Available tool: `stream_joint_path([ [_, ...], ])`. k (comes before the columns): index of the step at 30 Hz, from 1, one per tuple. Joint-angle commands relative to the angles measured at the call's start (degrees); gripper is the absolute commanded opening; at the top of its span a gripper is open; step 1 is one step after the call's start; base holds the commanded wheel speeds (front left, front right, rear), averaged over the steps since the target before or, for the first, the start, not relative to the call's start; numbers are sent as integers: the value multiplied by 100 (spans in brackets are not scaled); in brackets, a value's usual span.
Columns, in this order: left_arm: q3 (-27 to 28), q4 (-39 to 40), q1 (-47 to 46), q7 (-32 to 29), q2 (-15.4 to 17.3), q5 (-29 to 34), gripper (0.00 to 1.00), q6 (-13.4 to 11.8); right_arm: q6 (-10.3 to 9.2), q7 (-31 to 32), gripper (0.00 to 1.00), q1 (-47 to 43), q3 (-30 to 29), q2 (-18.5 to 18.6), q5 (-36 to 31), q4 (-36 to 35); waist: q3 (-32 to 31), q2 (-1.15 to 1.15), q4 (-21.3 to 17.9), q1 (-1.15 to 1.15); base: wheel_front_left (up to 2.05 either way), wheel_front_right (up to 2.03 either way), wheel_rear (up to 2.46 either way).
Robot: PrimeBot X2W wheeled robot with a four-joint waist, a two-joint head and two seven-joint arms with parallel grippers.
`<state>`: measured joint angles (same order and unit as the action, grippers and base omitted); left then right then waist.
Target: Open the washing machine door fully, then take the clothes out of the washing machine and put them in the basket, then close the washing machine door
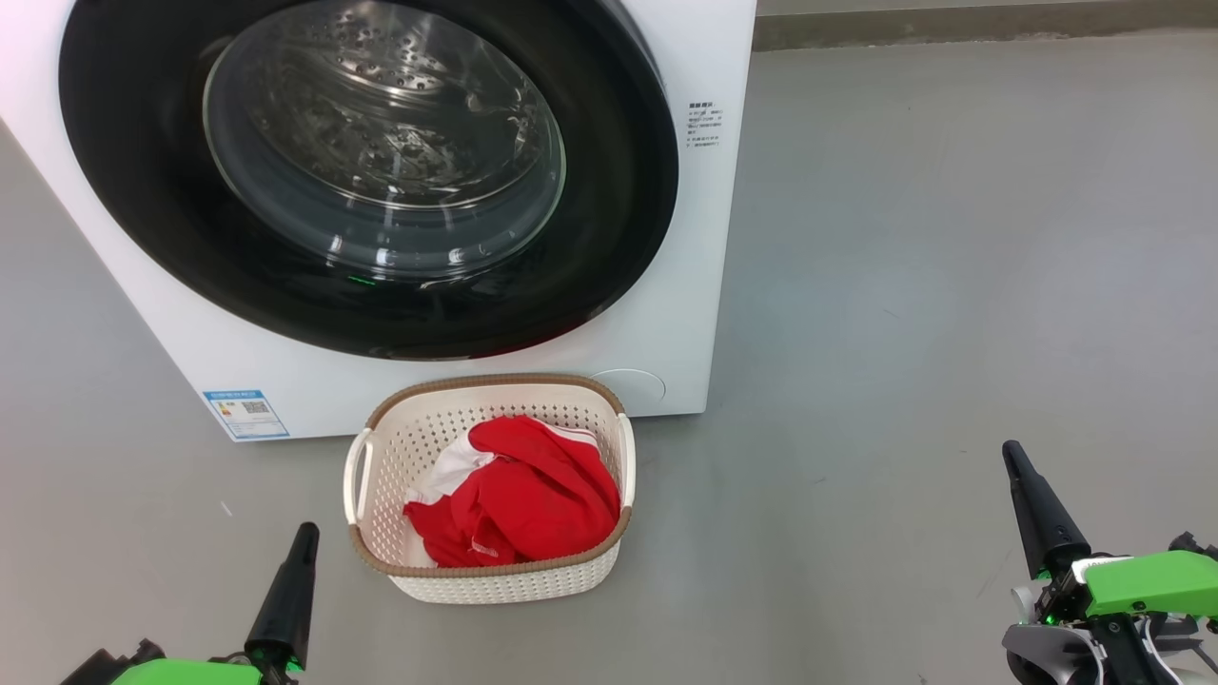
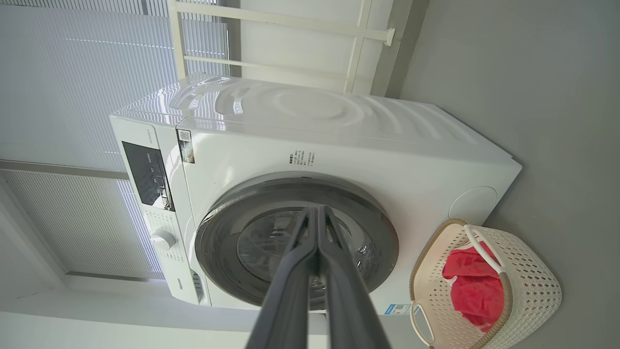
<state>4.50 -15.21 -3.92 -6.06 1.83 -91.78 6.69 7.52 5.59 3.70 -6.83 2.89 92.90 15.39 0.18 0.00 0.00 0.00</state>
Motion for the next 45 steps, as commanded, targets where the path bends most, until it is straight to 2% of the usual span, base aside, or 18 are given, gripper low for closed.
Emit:
stream_joint_path([
  [1,202,116,-227,-43,105,-39,0,80,-3,47,0,243,85,40,-28,-139,0,0,0,0,0,0,0],
  [45,201,117,-227,-42,105,-40,0,80,-3,69,0,246,56,20,-52,-138,0,0,0,0,0,0,0],
])
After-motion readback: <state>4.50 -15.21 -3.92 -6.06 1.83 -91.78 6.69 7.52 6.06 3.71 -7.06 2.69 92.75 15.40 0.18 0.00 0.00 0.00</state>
